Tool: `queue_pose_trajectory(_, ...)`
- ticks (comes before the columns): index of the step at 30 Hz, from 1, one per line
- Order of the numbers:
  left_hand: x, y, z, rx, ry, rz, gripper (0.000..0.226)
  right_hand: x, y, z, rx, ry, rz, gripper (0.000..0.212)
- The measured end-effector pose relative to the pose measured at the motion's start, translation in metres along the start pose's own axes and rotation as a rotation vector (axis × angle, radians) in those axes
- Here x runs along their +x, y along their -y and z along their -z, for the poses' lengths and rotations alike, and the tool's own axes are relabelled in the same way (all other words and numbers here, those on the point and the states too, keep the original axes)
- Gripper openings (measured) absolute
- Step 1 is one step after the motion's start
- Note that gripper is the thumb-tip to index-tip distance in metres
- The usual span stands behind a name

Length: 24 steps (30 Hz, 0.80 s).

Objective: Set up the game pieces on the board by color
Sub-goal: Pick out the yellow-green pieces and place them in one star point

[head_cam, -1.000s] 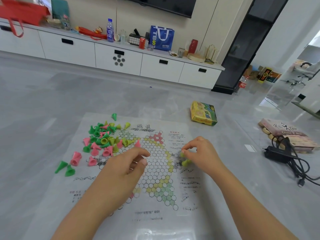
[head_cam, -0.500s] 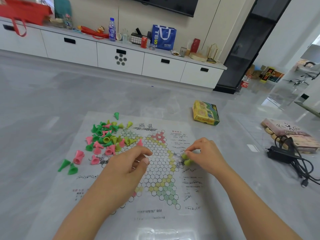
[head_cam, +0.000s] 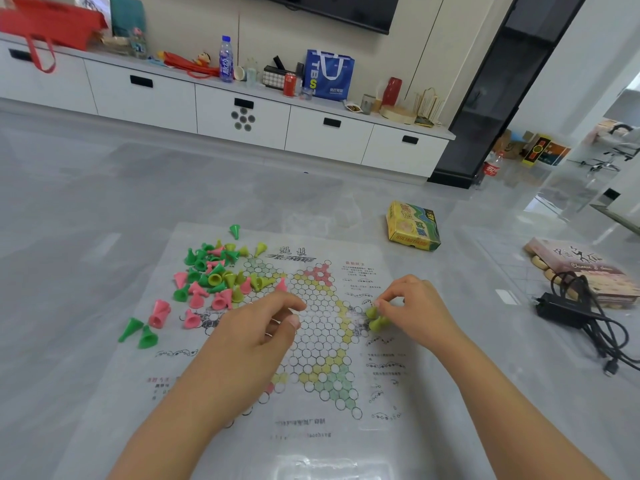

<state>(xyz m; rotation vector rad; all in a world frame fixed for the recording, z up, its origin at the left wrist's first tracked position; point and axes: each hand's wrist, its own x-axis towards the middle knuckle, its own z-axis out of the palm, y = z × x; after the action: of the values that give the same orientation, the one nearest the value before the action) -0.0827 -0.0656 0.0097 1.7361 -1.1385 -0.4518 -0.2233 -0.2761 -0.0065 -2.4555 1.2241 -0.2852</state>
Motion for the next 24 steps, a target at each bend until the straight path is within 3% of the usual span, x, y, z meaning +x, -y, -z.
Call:
queue_pose_trajectory(12, 0.001, -0.004, 0.002, 0.014, -0.039, 0.048, 0.025, -0.001, -0.003, 0.001, -0.006, -0.001, 0.024, 0.014)
queue_pose_trajectory(17, 0.004, -0.005, 0.011, -0.05, -0.311, 0.16, 0.02, -0.006, 0.02, 0.005, -0.018, -0.151, 0.143, 0.029)
queue_pose_trajectory(19, 0.006, -0.007, 0.016, -0.128, -0.448, 0.242, 0.022, -0.01, 0.042, -0.001, -0.023, -0.134, 0.246, 0.028)
queue_pose_trajectory(24, 0.006, -0.007, 0.032, -0.727, -0.763, 0.411, 0.026, -0.013, 0.089, -0.038, -0.023, -0.006, 0.409, 0.025)
